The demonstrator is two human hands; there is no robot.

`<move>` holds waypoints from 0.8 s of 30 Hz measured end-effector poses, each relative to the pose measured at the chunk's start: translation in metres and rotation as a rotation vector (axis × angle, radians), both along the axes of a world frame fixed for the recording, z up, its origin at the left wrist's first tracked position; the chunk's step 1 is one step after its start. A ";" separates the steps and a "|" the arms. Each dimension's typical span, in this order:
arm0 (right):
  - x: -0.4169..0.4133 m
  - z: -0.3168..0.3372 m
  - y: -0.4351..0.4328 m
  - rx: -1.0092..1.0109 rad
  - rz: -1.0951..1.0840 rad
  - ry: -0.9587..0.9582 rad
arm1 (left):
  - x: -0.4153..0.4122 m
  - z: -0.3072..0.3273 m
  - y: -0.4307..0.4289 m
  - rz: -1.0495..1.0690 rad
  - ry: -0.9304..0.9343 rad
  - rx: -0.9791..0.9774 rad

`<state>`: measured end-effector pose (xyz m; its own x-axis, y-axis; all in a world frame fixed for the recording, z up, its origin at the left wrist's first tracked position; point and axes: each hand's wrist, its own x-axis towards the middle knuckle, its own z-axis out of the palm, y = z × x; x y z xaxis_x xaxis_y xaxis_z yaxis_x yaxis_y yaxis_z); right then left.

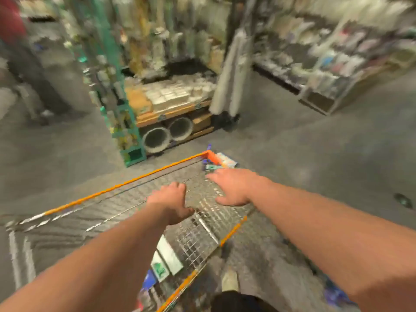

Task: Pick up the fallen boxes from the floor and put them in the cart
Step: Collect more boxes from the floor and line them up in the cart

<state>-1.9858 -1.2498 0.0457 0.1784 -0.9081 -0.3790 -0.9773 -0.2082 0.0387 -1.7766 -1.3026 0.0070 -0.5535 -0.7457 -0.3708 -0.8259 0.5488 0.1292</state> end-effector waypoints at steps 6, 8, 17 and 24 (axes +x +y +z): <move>-0.105 0.050 0.137 -0.122 -0.360 -0.005 | -0.133 0.051 0.055 -0.401 0.074 -0.065; -0.138 0.055 0.187 -0.141 -0.483 -0.008 | -0.176 0.064 0.084 -0.503 0.059 -0.099; -0.265 0.036 0.417 -0.116 -0.883 -0.029 | -0.354 0.054 0.250 -0.862 -0.001 -0.097; -0.365 0.011 0.532 -0.059 -1.007 -0.061 | -0.473 0.022 0.359 -0.959 -0.029 -0.040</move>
<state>-2.3506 -0.7176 0.0569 -0.6638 -0.6639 -0.3443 -0.6980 0.7153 -0.0336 -2.2492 -0.9432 0.0294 -0.9258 0.0072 -0.3780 -0.0257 0.9963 0.0819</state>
